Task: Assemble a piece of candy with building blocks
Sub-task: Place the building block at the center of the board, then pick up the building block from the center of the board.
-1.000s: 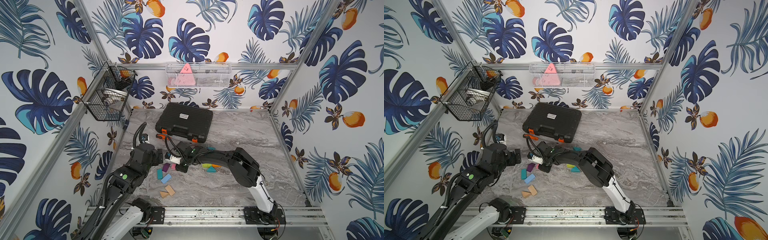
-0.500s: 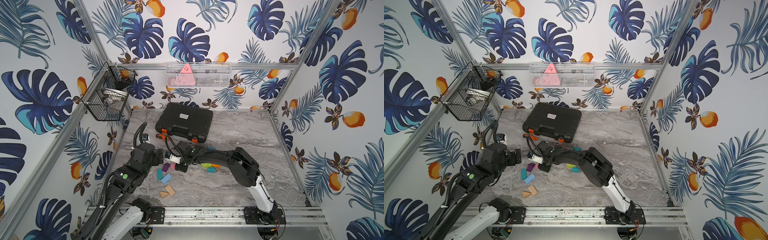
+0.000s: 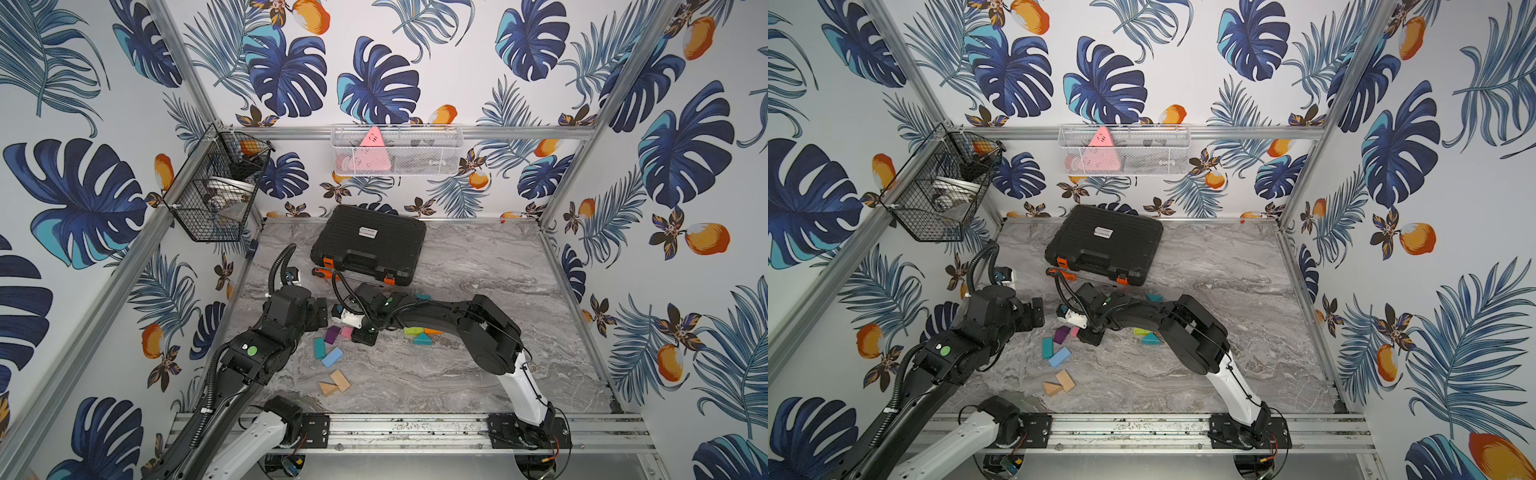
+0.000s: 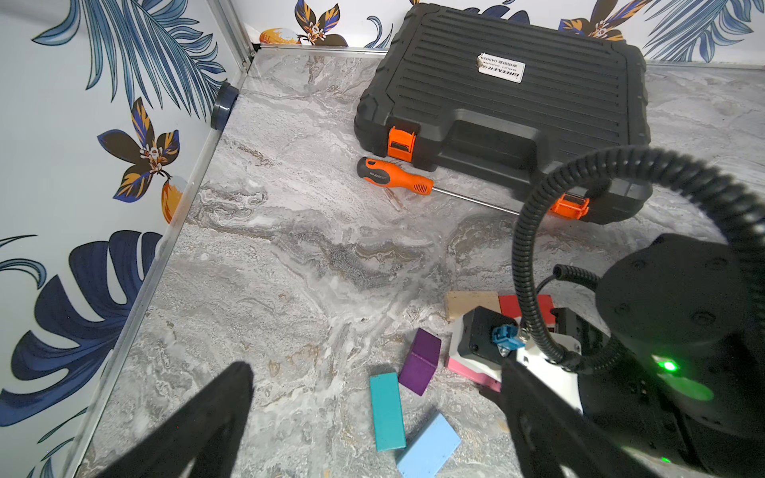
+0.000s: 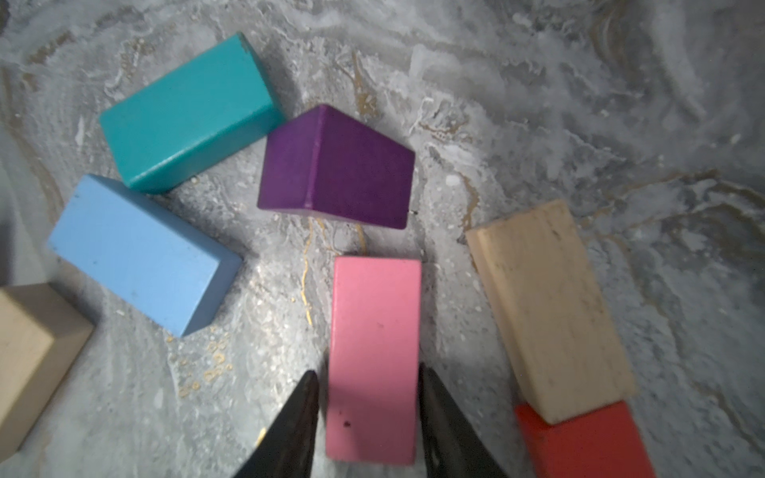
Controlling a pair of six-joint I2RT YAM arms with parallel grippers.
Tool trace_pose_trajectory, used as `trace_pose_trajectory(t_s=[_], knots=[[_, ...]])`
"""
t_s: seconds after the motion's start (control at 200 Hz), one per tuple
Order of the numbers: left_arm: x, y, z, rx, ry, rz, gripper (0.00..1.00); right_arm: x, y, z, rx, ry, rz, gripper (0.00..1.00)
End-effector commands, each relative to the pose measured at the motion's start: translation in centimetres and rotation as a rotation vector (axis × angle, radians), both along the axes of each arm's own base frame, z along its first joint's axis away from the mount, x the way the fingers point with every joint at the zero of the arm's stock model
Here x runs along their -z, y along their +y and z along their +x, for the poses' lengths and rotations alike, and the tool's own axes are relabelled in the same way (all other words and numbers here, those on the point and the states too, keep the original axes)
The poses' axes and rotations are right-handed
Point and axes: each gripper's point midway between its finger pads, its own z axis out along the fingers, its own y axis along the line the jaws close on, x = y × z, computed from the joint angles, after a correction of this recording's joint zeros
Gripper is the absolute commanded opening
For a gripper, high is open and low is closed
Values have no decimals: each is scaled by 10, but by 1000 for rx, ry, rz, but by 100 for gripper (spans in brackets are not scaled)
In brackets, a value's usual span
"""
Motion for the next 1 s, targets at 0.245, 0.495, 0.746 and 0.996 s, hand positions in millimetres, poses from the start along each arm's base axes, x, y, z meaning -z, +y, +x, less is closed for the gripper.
trace_pose_trajectory(t_s=[0.245,0.495,0.746,0.996], knots=[[11,0,-2,-38,53,-30,98,-57,4,-2,46,-26,143,50],[50,-1,-8,-181,241,-108,99,-106,-24,-17,143,-39,280,55],[97,-20,-21,-244,379,-270,99,-118,-87,-22,297,-149,315,64],[158,-35,-40,-317,484,-419,94,-116,-127,-4,484,-220,361,66]])
